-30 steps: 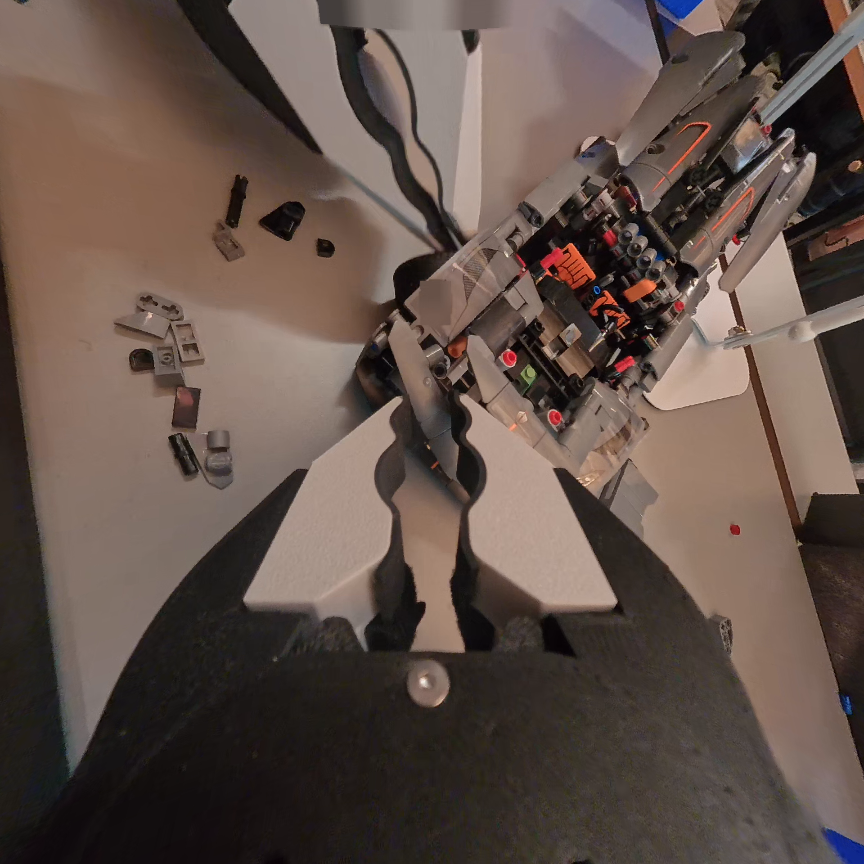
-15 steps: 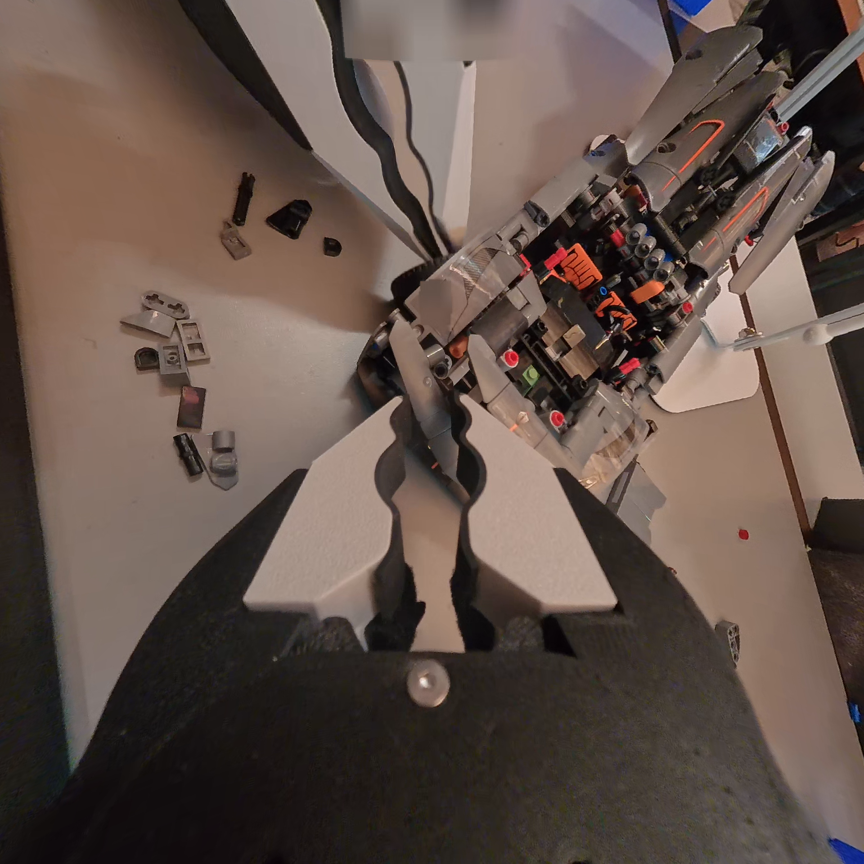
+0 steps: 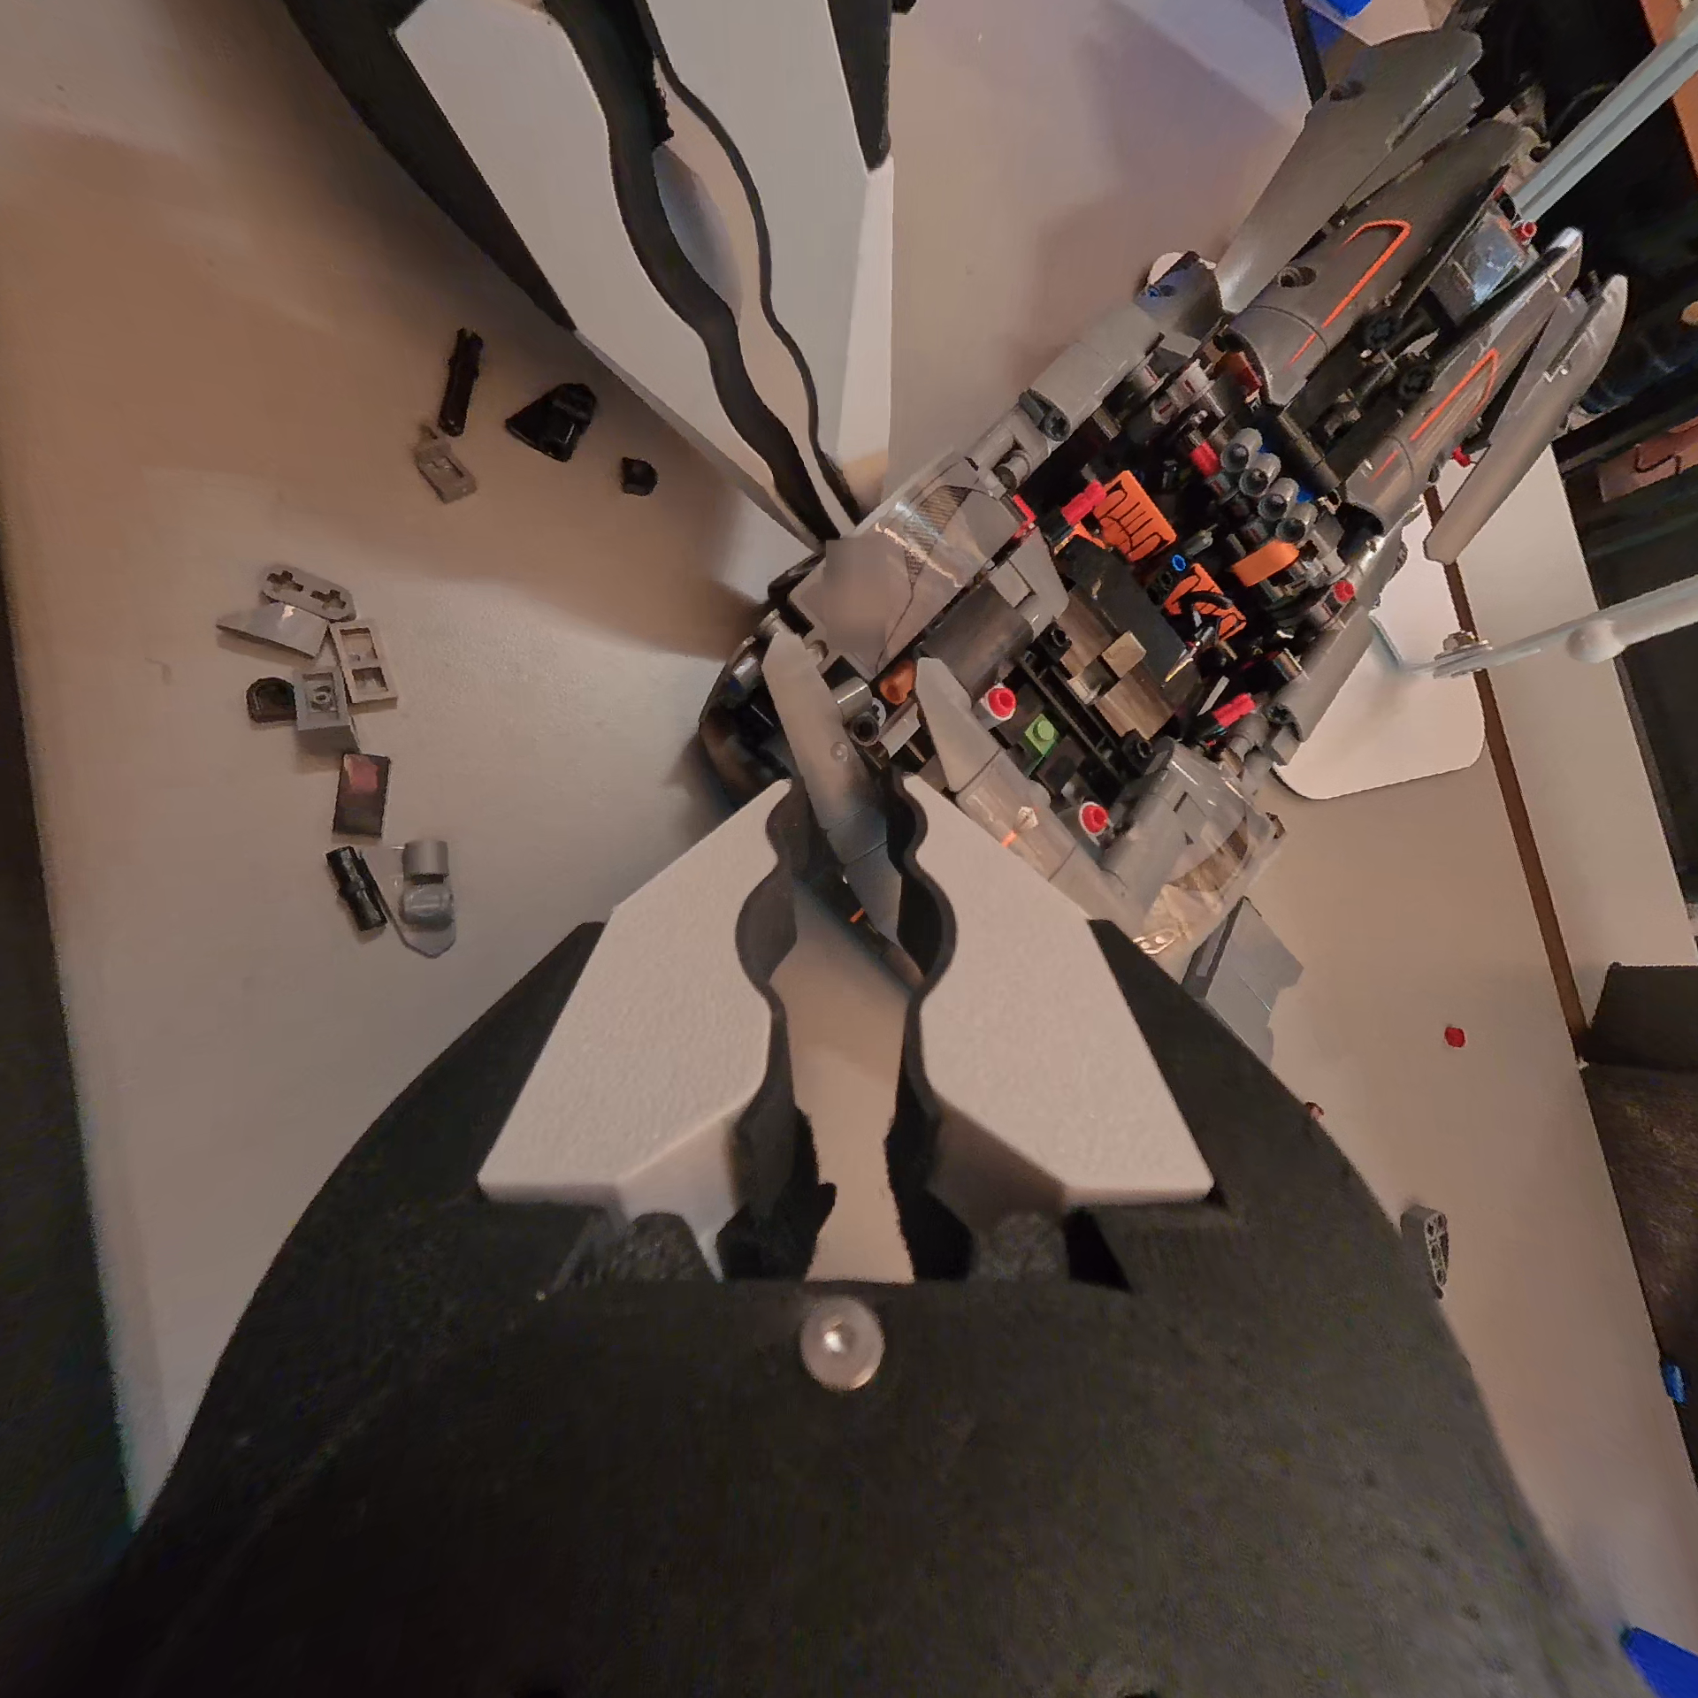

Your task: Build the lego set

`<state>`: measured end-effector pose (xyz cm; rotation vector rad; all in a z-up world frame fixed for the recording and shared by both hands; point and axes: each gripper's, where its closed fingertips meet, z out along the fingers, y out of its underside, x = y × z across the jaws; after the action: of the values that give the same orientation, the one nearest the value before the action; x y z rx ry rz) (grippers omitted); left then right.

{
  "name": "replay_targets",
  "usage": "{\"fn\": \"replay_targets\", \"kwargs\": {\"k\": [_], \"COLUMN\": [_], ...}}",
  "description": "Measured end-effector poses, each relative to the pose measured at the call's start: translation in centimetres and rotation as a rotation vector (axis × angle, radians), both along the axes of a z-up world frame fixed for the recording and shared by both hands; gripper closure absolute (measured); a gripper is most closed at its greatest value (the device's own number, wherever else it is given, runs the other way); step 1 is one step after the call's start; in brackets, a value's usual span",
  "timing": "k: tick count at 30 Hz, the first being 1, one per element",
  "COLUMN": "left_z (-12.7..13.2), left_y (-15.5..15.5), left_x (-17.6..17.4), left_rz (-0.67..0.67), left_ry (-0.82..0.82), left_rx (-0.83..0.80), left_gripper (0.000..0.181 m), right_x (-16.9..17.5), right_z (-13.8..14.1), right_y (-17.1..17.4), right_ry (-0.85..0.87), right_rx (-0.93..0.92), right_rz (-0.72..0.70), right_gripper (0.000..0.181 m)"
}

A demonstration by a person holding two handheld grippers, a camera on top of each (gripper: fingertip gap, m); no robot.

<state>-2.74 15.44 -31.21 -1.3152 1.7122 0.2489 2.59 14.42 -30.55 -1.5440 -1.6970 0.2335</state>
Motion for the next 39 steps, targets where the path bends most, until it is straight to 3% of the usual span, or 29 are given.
{"fn": "replay_targets", "kwargs": {"k": [17,25,28,39], "left_z": [0.07,-0.06,-0.44,-0.35], "left_y": [-0.05,0.08,-0.34,-0.07], "left_x": [0.45,0.42,0.39,0.40], "left_rz": [0.003,-0.002,-0.027,-0.020], "left_ry": [-0.110,-0.107,-0.090,-0.085], "left_rx": [-0.113,-0.084,-0.101,-0.079], "left_gripper": [0.175,0.174,0.163,0.165], "right_x": [0.14,0.17,0.17,0.22], "right_z": [-0.03,-0.04,-0.05,-0.06], "right_y": [0.30,0.43,0.41,0.45], "right_ry": [-0.002,0.001,0.004,0.000], "right_rx": [0.002,0.001,-0.002,0.003], "right_rz": [-0.013,-0.017,-0.016,-0.018], "right_gripper": [0.168,0.168,0.168,0.168]}}
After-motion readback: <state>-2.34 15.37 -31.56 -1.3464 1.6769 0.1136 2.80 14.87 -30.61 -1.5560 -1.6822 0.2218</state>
